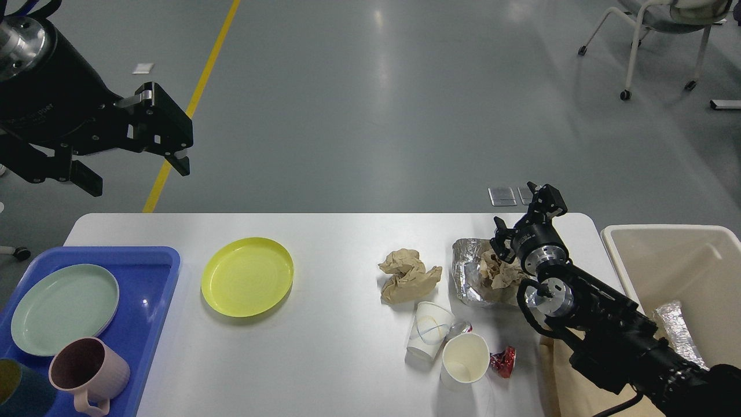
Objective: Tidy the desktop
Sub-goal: 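Move the left gripper to the yellow plate's edge, then grip the yellow plate's rim with the left gripper, then lift the yellow plate and lay it onto the green plate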
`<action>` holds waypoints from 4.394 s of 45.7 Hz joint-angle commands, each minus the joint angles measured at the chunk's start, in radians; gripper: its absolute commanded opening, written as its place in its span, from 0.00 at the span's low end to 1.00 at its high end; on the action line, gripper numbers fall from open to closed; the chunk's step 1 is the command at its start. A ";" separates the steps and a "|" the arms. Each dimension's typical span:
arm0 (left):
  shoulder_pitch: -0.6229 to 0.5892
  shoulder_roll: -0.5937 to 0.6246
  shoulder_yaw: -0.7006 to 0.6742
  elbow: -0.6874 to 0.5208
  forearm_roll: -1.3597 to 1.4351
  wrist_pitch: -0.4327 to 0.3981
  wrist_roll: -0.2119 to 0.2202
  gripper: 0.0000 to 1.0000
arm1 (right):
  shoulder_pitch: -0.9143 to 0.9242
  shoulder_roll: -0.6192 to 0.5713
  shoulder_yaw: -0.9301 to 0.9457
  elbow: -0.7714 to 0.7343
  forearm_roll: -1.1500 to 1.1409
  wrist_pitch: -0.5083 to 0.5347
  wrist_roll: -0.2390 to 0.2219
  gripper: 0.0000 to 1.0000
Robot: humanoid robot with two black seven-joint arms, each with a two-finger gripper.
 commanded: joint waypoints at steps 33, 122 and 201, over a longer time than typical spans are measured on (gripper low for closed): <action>1.007 0.021 -0.272 0.338 -0.400 0.689 0.032 0.94 | 0.000 0.000 0.000 0.000 0.000 0.000 0.001 1.00; 1.382 0.008 -0.479 0.659 -0.403 0.821 0.086 0.13 | -0.002 0.000 0.000 0.000 0.000 0.000 -0.001 1.00; 0.263 0.103 -0.103 -0.105 -0.189 0.387 0.009 0.00 | 0.001 0.000 -0.001 -0.003 0.000 0.000 -0.001 1.00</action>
